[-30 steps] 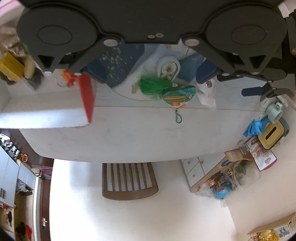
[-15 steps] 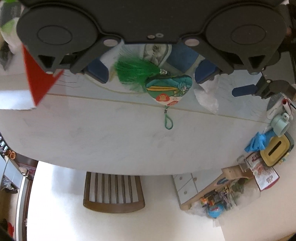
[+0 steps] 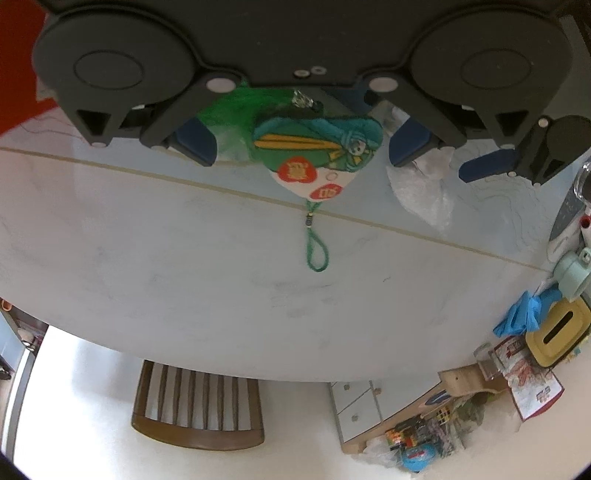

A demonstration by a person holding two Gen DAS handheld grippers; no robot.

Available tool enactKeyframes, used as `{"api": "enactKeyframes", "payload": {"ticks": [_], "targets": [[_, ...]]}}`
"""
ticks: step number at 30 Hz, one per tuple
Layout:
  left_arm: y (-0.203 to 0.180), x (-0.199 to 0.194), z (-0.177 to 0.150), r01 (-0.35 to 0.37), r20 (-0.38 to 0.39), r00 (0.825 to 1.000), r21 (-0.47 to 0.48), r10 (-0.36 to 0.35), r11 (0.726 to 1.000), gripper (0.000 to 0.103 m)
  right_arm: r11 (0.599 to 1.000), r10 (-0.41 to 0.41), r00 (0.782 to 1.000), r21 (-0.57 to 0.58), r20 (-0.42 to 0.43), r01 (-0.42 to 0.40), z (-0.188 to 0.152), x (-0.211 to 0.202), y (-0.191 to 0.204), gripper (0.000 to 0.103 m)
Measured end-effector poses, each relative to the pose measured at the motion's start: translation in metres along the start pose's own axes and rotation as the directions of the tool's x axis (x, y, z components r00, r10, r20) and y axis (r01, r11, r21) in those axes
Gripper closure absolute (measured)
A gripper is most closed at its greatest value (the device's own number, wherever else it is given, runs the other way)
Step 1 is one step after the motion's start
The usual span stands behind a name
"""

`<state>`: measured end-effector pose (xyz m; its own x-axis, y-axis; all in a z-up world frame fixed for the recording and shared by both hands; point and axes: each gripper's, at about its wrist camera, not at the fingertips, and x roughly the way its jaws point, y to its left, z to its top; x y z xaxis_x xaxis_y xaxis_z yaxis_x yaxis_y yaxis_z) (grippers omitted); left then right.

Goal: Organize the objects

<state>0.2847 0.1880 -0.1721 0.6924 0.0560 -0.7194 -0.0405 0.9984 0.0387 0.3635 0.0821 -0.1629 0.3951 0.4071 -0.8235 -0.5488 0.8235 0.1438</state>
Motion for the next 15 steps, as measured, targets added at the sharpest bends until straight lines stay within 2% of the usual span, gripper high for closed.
{"api": "enactKeyframes", "payload": {"ticks": [6,11,15], "targets": [[-0.009,-0.003,-0.007,-0.023,0.014,1.000,0.028,0.023,0.999,0.001,0.999,-0.009,1.000,-0.032,-0.020,0.008,0.002,0.013,0.006,0.005],[-0.012,-0.003,-0.009,-0.022,0.012,1.000,0.020,0.021,1.000,0.016,0.997,-0.024,0.999,-0.076,-0.032,0.022,0.003,0.018,0.013,0.013],[-0.012,-0.006,-0.008,-0.025,0.014,1.000,0.013,0.024,1.000,0.034,0.996,-0.017,0.999,-0.085,-0.035,0.013,0.005,0.019,0.015,0.022]]}}
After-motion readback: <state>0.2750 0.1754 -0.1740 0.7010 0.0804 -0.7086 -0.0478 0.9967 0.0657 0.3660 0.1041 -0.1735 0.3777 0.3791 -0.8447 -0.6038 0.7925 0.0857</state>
